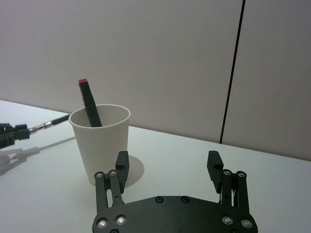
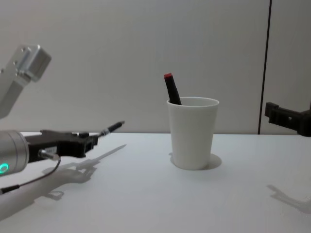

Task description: Place the pen into the pen holder.

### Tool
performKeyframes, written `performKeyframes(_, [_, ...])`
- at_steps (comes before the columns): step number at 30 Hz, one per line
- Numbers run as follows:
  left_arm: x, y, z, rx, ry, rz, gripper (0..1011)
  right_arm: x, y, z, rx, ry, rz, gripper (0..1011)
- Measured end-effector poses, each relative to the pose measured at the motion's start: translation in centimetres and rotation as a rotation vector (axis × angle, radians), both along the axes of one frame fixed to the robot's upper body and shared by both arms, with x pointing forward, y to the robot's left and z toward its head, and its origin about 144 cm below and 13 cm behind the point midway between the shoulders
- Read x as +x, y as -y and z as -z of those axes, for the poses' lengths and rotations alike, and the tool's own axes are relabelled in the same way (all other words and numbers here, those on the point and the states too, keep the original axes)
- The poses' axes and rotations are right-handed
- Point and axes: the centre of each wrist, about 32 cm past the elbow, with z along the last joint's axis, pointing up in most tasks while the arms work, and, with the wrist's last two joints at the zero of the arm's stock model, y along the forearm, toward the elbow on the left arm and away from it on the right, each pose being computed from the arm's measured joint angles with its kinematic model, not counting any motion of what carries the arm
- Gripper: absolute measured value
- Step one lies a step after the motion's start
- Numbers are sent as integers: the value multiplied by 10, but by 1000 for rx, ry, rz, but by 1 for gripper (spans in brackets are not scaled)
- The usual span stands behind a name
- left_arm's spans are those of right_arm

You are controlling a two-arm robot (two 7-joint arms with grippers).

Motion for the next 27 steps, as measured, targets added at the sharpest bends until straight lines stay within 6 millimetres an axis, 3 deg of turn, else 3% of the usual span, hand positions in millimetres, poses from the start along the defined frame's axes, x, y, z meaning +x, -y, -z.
performKeyframes(12, [-2,-2,-22,-56,174,34,190,0,0,0,0,0,0,1001])
performKeyframes(27, [2,6,-57,-169,400,195,189,0,-1,-1,9,-5,-12,1001])
